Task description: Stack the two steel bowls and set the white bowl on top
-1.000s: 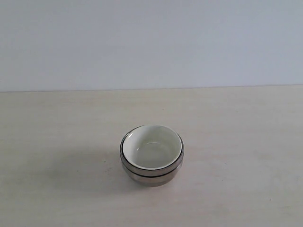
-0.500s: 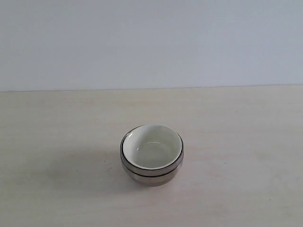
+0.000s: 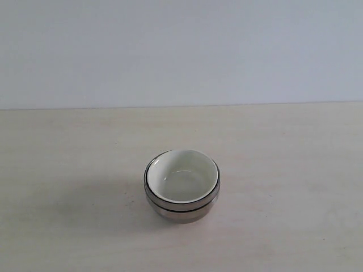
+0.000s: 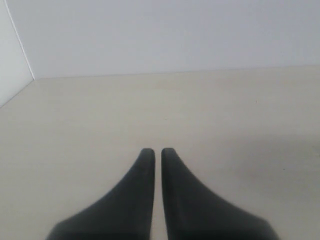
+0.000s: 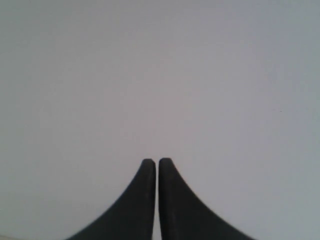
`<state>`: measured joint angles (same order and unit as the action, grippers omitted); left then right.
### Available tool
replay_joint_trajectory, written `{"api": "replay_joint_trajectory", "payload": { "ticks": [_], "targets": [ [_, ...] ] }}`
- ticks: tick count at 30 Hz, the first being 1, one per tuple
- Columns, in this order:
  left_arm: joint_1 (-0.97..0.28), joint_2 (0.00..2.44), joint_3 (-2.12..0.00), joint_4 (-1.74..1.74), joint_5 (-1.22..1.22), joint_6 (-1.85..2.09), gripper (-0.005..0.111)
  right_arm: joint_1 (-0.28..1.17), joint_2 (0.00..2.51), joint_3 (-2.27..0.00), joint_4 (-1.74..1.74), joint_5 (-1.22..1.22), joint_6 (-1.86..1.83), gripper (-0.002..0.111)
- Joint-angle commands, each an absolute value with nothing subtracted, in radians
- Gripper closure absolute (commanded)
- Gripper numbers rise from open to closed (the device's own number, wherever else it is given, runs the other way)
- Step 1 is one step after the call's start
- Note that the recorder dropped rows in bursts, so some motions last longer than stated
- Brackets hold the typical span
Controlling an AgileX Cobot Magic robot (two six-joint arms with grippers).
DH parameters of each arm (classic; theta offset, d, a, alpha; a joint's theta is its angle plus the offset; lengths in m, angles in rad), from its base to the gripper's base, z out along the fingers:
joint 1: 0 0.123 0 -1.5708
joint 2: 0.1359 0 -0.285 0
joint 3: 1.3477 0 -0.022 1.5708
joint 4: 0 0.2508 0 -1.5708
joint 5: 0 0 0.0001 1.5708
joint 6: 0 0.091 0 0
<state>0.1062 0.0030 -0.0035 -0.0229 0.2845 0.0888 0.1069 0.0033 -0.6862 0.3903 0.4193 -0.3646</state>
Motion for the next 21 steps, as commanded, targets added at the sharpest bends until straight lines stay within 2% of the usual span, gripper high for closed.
{"api": "replay_joint_trajectory", "payload": {
  "ticks": [1, 14, 21],
  "targets": [
    [0.107, 0.0, 0.0, -0.026, 0.285, 0.078, 0.103, 0.102, 0.0, -0.691, 0.39, 0.414, -0.365, 0.108],
    [0.107, 0.0, 0.0, -0.026, 0.285, 0.078, 0.103, 0.101, 0.0, -0.684, 0.385, 0.411, -0.365, 0.108],
    [0.107, 0.0, 0.0, -0.026, 0.285, 0.078, 0.103, 0.101, 0.0, -0.585, 0.307, 0.412, -0.303, 0.108]
  ]
}}
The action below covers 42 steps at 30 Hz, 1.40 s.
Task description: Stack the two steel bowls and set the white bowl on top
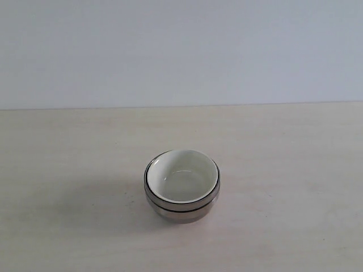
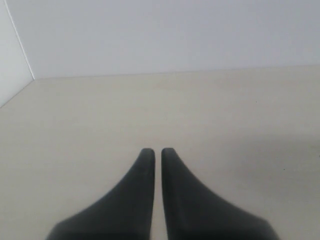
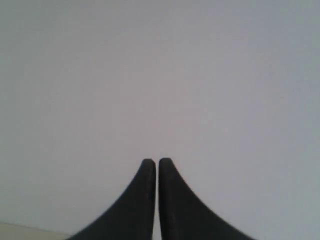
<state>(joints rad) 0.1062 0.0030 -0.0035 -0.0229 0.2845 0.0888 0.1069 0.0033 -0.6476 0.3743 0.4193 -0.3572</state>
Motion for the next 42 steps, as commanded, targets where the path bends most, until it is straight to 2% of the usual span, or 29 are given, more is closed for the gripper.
{"api": "replay_joint_trajectory", "payload": {
  "ticks": [1, 8, 28, 42],
  "targets": [
    [0.107, 0.0, 0.0, -0.026, 0.285, 0.078, 0.103, 0.099, 0.0, -0.568, 0.283, 0.41, -0.276, 0.108],
    [0.107, 0.0, 0.0, -0.026, 0.285, 0.078, 0.103, 0.099, 0.0, -0.415, 0.055, 0.37, 0.055, 0.108],
    [0.107, 0.0, 0.0, -0.026, 0.285, 0.078, 0.103, 0.099, 0.0, -0.003, 0.057, 0.028, -0.048, 0.108],
    [0.107, 0.0, 0.0, -0.026, 0.285, 0.078, 0.103, 0.099, 0.0, 0.0, -0.067, 0.14, -0.065, 0.108]
  ]
}}
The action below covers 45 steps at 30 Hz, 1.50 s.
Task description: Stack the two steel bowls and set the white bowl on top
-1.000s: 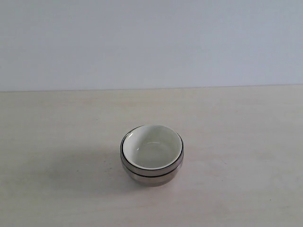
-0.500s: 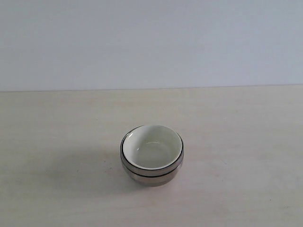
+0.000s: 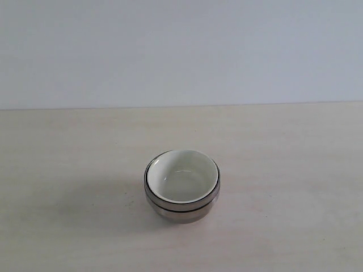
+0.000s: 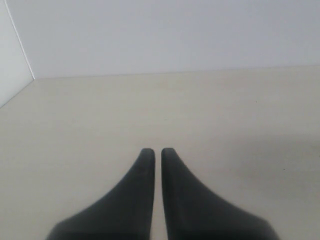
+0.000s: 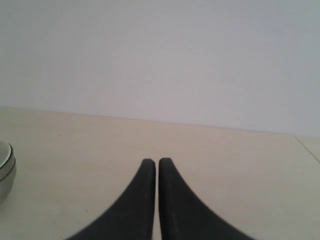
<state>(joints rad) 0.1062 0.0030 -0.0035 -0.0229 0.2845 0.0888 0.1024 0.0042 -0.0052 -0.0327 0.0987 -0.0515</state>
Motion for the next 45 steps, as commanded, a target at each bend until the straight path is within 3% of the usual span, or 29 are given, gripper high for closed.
{"api": "replay_joint_trajectory", "payload": {
  "ticks": [1, 12, 45],
  "targets": [
    [0.107, 0.0, 0.0, -0.026, 0.285, 0.078, 0.103, 0.099, 0.0, 0.0, -0.067, 0.154, -0.076, 0.108],
    [0.107, 0.0, 0.0, -0.026, 0.285, 0.078, 0.103, 0.099, 0.0, 0.0, -0.063, 0.302, -0.101, 0.108],
    [0.107, 0.0, 0.0, -0.026, 0.285, 0.078, 0.103, 0.099, 0.0, 0.0, 0.0, 0.331, -0.085, 0.108]
  ]
}}
